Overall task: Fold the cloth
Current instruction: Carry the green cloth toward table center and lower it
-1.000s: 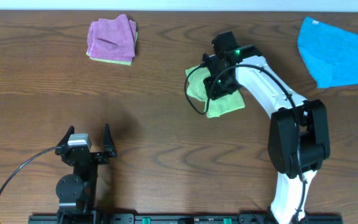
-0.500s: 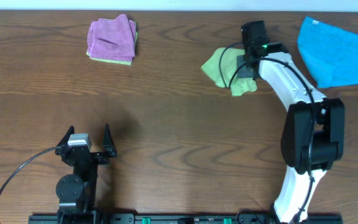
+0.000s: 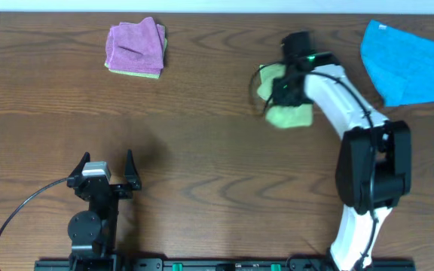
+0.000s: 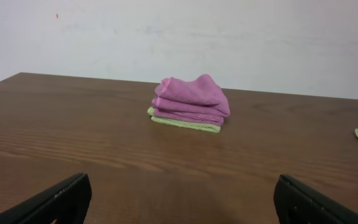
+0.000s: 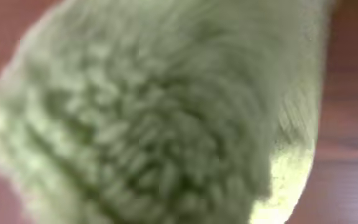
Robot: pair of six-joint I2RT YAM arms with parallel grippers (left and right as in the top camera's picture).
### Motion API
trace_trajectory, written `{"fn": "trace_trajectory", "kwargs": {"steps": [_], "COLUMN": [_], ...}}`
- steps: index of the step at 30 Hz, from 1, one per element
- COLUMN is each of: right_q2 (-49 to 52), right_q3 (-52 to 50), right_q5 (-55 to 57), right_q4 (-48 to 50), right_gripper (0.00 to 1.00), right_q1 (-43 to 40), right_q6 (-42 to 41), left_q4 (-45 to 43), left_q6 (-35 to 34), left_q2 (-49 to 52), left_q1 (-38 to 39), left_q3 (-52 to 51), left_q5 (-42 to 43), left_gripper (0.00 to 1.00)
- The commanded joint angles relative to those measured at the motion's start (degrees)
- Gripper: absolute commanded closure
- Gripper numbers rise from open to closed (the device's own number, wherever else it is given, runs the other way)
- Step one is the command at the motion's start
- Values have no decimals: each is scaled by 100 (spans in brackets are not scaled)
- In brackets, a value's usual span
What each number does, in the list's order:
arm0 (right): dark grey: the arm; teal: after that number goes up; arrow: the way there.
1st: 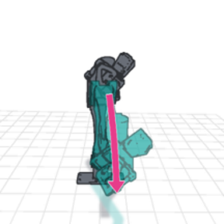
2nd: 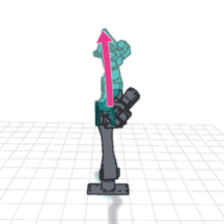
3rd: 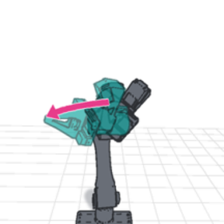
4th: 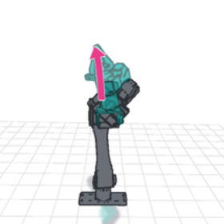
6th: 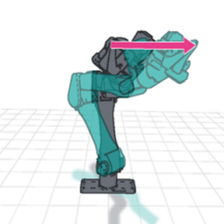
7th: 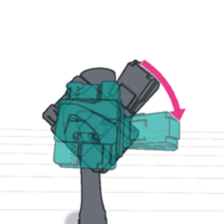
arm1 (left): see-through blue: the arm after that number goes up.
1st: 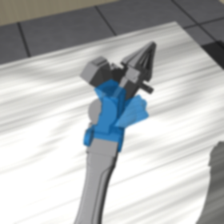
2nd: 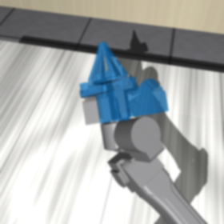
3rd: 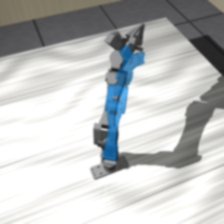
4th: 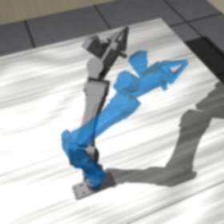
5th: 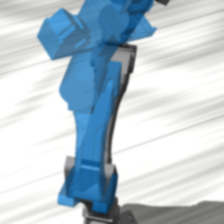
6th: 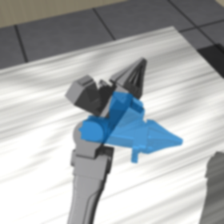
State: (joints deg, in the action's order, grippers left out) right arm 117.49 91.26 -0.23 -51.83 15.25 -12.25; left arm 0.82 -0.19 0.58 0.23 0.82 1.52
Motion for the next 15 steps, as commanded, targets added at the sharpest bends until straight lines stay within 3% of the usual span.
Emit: {"fn": "trace_trajectory", "kwargs": {"steps": [1,8,12,15], "right_q2": [-807,-1797,-1797,-1646], "right_q3": [11,11,-63,-411], "right_q5": [-1333,-3305,-2962,-1851], "right_q4": [-520,-2378,-2656,-1703], "right_gripper": [99,99,99,96], "right_q1": [619,1781,1912,1543], "right_q6": [1016,2922,3519,3425], "left_q4": [352,350,352,352], "left_q6": [-20,-20,-20,-20], "left_q2": [-33,-33,-33,-33], "left_q1": [22,22,22,22], "left_q3": [-55,-55,-55,-55], "left_q5": [-44,-44,-44,-44], "left_gripper": [5,5,5,5]}}
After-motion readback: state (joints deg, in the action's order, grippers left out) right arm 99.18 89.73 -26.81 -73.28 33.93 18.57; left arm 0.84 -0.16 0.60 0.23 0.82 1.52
